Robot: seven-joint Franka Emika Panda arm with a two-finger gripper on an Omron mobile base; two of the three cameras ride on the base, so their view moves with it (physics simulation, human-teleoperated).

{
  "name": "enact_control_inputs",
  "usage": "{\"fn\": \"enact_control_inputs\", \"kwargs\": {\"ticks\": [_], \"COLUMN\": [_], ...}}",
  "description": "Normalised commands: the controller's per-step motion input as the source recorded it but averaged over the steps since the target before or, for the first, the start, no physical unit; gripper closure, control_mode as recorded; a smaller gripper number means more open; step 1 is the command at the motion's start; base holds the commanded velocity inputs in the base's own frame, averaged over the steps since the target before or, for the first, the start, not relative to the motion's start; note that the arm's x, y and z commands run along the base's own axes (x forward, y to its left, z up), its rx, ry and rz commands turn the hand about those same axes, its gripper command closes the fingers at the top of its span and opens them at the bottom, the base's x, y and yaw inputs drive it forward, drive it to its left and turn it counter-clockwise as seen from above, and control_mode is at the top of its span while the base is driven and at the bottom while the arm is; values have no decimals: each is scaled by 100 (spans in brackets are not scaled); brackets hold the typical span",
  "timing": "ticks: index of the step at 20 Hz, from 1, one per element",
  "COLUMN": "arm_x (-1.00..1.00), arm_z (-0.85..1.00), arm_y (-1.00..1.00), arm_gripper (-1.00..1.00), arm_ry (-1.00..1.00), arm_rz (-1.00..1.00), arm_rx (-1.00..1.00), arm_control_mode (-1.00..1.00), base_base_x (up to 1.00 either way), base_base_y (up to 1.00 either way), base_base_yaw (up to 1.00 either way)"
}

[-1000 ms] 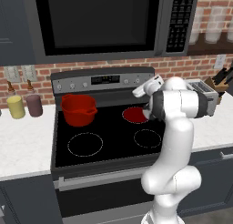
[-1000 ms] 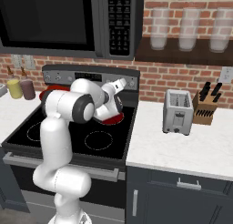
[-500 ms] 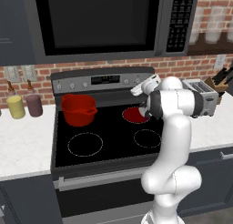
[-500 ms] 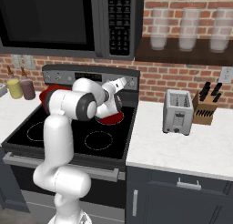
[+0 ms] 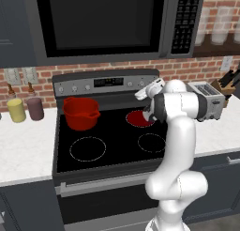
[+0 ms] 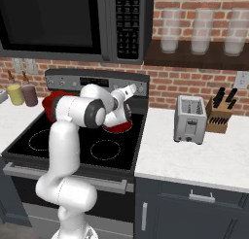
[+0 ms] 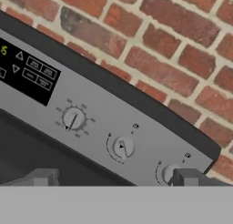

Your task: Turn off the rear right burner of the stove.

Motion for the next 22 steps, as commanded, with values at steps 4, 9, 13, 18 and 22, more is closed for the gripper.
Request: {"fn": "enact_control_inputs", "kwargs": {"ticks": [4,9,13,18,22], "arm_x": [24,23,14,12,21], "arm_z": [0,0,-4,-4,0], "arm_y": [0,0,-4,-8,0], "arm_gripper": [-100,-100,-100,-100,-100], "arm_ry": [0,0,0,0,0], "arm_rz": [0,0,0,0,0], "arm_rx": [0,0,0,0,0], "arm_control_mode": [-100,-100,-100,-100,-100], "base_base_x": [0,0,0,0,0], "base_base_y": [0,0,0,0,0], "base_base_yaw": [0,0,0,0,0]}}
